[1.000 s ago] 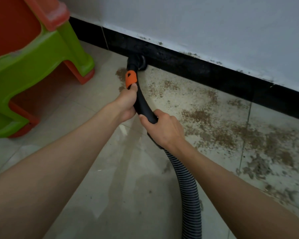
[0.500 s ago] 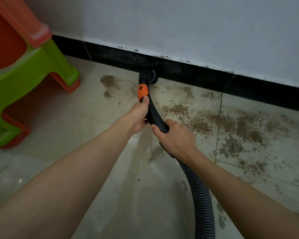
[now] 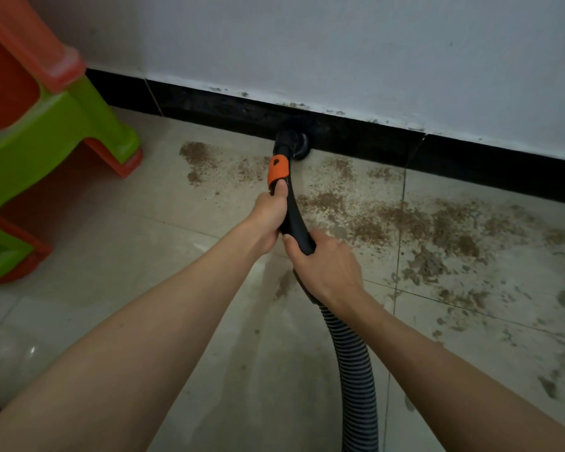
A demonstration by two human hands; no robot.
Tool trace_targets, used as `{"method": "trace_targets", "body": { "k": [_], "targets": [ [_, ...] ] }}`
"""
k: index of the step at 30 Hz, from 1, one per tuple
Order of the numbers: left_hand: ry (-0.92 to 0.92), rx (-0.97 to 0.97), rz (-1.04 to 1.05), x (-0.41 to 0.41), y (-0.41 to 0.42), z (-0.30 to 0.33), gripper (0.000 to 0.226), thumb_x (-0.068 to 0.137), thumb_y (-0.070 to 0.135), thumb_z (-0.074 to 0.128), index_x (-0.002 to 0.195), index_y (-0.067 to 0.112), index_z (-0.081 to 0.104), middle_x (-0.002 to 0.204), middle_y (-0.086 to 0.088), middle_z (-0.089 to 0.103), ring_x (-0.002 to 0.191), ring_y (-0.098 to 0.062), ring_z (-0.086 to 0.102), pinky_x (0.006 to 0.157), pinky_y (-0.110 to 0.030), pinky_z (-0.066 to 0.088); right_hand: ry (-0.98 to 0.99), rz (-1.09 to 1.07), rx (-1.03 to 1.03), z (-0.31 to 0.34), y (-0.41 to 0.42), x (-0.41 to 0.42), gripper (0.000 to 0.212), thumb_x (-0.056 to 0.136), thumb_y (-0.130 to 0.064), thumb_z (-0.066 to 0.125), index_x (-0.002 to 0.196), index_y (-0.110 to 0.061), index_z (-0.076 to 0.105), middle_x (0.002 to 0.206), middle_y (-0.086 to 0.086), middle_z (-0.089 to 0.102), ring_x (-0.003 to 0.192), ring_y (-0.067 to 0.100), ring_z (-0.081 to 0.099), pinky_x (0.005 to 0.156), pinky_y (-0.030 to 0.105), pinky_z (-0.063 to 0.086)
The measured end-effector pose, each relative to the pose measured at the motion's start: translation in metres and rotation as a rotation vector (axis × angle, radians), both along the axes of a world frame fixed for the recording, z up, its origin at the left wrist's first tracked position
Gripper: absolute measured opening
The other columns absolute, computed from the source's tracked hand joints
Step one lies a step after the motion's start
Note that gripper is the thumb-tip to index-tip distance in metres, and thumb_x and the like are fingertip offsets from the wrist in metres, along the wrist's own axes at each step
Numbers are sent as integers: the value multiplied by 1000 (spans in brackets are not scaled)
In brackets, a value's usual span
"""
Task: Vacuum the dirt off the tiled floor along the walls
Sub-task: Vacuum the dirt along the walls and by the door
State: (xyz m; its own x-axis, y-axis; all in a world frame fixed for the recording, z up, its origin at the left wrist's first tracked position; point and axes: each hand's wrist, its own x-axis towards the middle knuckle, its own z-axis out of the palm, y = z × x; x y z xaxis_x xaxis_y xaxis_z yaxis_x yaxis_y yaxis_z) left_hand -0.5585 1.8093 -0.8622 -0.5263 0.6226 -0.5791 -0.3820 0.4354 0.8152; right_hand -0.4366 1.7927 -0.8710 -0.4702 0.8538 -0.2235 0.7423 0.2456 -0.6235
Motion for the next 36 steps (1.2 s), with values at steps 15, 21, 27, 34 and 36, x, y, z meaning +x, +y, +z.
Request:
{"method": "trace_targets", "body": {
  "k": [15, 21, 27, 34, 36],
  "targets": [
    [257, -105, 422, -148, -79, -16, 48, 102, 41, 31, 128, 2, 44, 121, -15, 56, 106, -28, 57, 87, -35, 47, 60, 404, -57, 1, -37, -141, 41, 91, -60, 48, 68, -27, 39, 68, -2, 52, 69, 24, 53, 50, 30, 30],
    [214, -128, 417, -159, -82, -28, 49, 101, 43, 32, 126, 3, 44, 99, -8, 54, 91, -23, 56, 86, -36, 49, 41, 403, -42, -11, -40, -151, 41, 91, -61, 48, 69, -27, 39, 66, -4, 50, 58, 15, 46, 48, 29, 28],
    [195, -94, 360, -157, -65, -26, 46, 102, 41, 32, 127, 4, 44, 86, -1, 52, 79, -16, 53, 77, -30, 46, 51, 332, -67, -12, -33, -153, 42, 91, -63, 46, 81, -23, 50, 70, -3, 54, 72, 24, 55, 57, 33, 38],
    [215, -87, 317, -143, -51, -23, 42, 103, 38, 31, 123, 4, 43, 85, -1, 51, 78, -15, 53, 79, -30, 45, 56, 283, -79, -10, -25, -139, 42, 90, -64, 45, 83, -23, 52, 72, -3, 58, 70, 21, 57, 55, 32, 37],
    [212, -77, 309, -136, -49, -21, 42, 103, 38, 31, 125, 4, 42, 86, -1, 51, 84, -17, 54, 79, -31, 44, 57, 271, -84, -9, -25, -131, 42, 90, -64, 45, 81, -24, 50, 72, -2, 59, 70, 22, 59, 56, 32, 38]
  ]
}}
